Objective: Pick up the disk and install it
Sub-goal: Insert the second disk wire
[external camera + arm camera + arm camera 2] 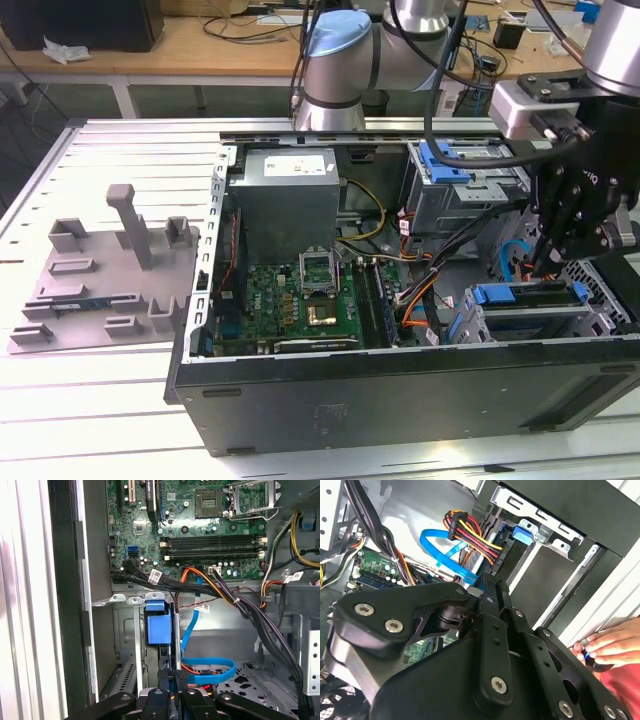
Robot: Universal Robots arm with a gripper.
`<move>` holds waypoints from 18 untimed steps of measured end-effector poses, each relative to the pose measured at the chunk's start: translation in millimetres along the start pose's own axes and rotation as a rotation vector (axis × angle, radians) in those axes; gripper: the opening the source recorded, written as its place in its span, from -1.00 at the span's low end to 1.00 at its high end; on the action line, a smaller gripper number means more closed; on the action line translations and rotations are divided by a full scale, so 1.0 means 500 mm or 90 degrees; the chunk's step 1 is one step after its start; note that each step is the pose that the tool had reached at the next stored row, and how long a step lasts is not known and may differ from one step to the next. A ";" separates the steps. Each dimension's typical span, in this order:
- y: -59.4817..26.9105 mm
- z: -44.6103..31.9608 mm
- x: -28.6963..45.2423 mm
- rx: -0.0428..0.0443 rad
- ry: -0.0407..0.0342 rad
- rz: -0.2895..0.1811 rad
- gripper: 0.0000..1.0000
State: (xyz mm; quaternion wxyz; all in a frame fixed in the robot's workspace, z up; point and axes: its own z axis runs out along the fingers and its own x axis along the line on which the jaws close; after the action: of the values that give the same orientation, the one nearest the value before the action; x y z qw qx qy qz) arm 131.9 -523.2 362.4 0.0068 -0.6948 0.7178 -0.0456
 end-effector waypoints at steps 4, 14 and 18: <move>0.003 0.001 0.004 0.0017 -0.0057 -0.016 -0.68; 0.004 0.002 0.007 0.0036 -0.0116 -0.020 -0.68; 0.004 0.003 0.011 0.0037 -0.0216 -0.018 -0.68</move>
State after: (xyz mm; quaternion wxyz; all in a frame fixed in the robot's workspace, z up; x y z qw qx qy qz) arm 129.9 -528.7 361.3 0.0204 -0.7057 0.7073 -0.0360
